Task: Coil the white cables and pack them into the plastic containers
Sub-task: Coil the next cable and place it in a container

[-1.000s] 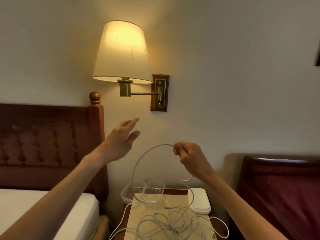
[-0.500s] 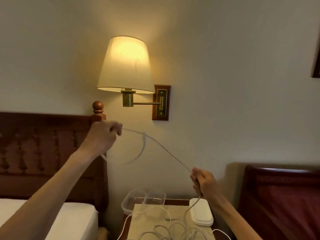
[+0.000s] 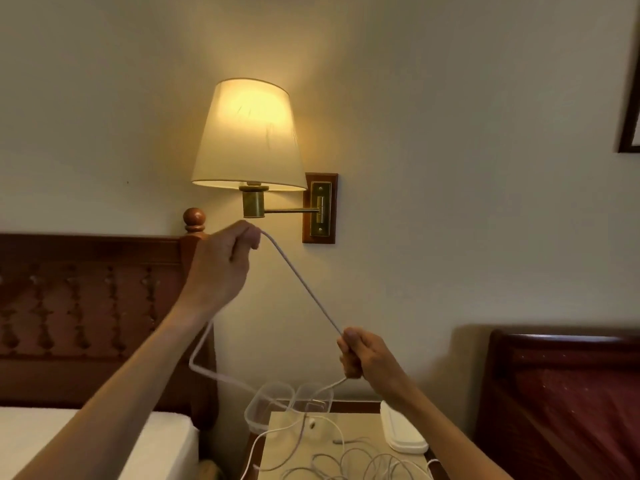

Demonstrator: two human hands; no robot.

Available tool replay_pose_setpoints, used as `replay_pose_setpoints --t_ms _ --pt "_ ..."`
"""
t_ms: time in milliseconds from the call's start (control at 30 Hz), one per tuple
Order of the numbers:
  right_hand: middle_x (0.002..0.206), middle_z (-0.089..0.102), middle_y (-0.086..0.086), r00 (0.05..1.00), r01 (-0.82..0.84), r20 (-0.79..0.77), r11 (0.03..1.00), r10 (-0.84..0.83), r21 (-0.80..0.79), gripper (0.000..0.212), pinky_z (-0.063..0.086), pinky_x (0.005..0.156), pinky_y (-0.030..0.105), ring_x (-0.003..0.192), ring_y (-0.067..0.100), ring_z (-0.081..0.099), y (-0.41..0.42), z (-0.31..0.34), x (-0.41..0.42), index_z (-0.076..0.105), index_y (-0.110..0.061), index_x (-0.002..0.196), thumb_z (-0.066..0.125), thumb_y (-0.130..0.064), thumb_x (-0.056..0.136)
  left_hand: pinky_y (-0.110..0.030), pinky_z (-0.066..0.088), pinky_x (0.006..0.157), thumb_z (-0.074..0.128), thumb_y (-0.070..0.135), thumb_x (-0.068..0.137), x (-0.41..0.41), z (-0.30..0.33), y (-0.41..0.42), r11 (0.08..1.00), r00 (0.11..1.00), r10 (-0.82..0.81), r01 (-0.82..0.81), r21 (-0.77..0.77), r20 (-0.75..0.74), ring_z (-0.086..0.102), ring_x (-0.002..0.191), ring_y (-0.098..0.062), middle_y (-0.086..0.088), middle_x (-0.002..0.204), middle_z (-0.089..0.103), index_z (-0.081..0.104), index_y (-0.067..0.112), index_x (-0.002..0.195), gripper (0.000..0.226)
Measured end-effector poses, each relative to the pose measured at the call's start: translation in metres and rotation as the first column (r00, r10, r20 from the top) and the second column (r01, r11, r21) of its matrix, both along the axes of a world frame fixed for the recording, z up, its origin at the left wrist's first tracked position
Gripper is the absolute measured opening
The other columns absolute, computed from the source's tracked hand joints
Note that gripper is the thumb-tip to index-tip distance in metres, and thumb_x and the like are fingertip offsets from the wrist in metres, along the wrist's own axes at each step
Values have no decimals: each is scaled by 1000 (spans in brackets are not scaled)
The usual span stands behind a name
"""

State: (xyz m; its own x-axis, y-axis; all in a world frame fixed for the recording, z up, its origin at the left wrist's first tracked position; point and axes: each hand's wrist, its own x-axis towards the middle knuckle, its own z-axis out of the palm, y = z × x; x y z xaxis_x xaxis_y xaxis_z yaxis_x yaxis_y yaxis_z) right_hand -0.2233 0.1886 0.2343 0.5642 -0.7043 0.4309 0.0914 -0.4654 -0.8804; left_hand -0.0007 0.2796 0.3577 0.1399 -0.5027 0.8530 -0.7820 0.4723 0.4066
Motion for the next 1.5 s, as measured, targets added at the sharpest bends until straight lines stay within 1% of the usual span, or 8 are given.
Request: replay_pose_setpoints --t_ms 167,267,667,833,967,1100,1300,1500 --pt "60 41 -1 976 195 91 981 -196 18 33 39 54 24 55 14 36 -15 -4 4 50 -11 79 35 -29 103 -42 43 96 46 8 96 14 4 -8 724 849 344 -512 462 401 50 114 -27 -9 126 57 59 21 119 30" --pt "60 43 -1 957 280 112 953 -267 -117 35 37 52 23 54 9 38 -15 27 15 54 -14 77 36 -26 104 -45 33 111 48 7 94 -10 -5 -3 887 874 206 -357 294 439 31 139 -23 1 150 38 35 22 148 57" --pt "60 44 -8 999 27 -48 999 -25 32 39 43 57 35 56 15 41 1 -40 24 49 -11 78 39 -43 97 -42 43 79 47 20 101 -2 35 6 950 940 295 -268 -161 173 57 86 -23 11 82 57 65 24 88 22" --pt "59 42 -1 950 291 121 957 -288 -3 31 45 52 33 52 13 40 -1 3 24 54 -9 83 41 -29 102 -55 30 106 47 18 96 -4 31 12 560 748 360 -651 513 557 37 128 -34 -11 135 46 53 20 127 31" --pt "58 49 -10 934 356 124 911 -337 -210 28 36 52 22 52 5 41 -2 56 32 60 -19 80 45 -26 102 -49 9 122 50 -2 88 -31 17 33 694 821 72 -449 562 567 -2 150 -25 -3 163 1 1 19 155 85" --pt "62 53 -10 914 392 75 820 -398 -418 26 37 55 13 56 1 49 -4 83 22 63 -20 78 50 -21 100 -34 -5 117 59 17 93 -38 9 61 492 722 -272 -464 736 636 -21 140 -6 11 157 -20 -24 28 149 101" --pt "70 57 -19 938 297 38 742 -345 -601 20 42 64 8 67 -3 56 12 100 23 65 -17 84 52 -16 99 -27 46 88 44 31 102 -58 -4 6 903 972 -80 -23 429 221 62 105 -14 -9 118 65 44 11 137 40" --pt "56 42 -6 999 14 -28 953 -24 -304 36 32 47 19 48 8 35 1 82 -7 57 -16 74 38 -27 103 -7 38 68 51 12 98 -31 3 1 969 988 -149 138 205 35 56 74 7 14 79 61 67 19 82 24"
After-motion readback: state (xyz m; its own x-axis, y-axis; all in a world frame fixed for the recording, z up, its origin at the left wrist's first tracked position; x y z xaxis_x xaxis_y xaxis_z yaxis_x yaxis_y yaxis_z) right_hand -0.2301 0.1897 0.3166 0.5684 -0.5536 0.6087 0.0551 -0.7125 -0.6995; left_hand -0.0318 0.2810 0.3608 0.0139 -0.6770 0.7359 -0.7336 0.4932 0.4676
